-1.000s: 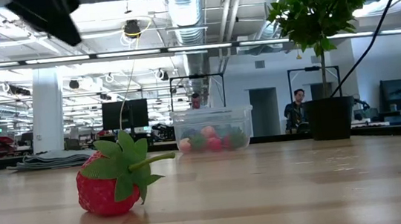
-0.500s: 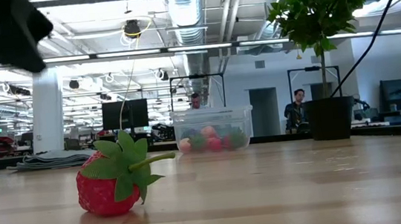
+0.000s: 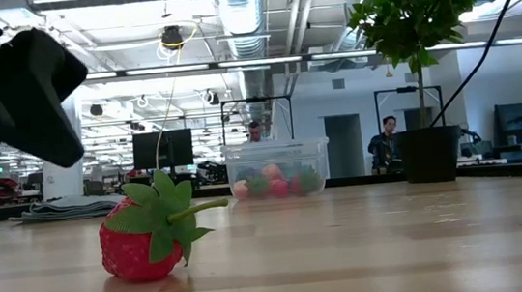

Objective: Pick and placing Produce into tupperware
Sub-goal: Put the strawberry into the transparent bin

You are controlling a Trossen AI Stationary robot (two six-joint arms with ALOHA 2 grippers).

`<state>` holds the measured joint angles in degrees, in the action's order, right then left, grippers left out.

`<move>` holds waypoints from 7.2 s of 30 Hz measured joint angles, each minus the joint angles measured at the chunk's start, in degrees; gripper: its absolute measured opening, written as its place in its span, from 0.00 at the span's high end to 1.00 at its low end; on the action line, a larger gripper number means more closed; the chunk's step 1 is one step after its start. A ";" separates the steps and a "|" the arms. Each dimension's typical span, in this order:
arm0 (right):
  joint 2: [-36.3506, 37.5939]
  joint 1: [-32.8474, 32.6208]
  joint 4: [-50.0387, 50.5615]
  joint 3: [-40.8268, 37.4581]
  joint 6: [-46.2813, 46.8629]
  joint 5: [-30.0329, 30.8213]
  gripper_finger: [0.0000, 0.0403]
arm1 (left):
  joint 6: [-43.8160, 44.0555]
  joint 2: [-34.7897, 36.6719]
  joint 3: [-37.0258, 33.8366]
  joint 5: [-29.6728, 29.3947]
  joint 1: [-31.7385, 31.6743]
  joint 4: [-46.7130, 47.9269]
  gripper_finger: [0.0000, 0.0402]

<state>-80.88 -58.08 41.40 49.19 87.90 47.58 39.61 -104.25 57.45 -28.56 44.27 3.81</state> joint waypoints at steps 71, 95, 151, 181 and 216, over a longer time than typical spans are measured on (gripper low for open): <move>0.00 0.00 -1.15 0.00 -0.92 -2.32 0.35 | -18.90 -8.22 2.75 19.76 -12.46 -9.93 0.36; 0.00 0.00 -1.21 0.00 -0.90 -2.32 0.35 | -20.54 -8.41 2.69 19.80 -13.46 -11.08 0.34; 0.00 0.00 -0.69 0.00 -0.90 -2.74 0.35 | -20.13 -12.57 6.47 25.19 -14.60 -7.79 0.35; 0.00 0.00 -1.15 0.00 -0.88 -2.58 0.35 | -19.34 -12.30 6.32 24.41 -14.53 -6.35 0.63; 0.00 0.02 -0.52 -0.01 -1.44 -0.95 0.35 | -24.93 -3.86 13.05 13.75 -16.44 14.40 0.63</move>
<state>-80.88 -58.06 40.88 49.18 86.47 46.63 14.68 -108.11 70.50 -14.81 27.83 18.21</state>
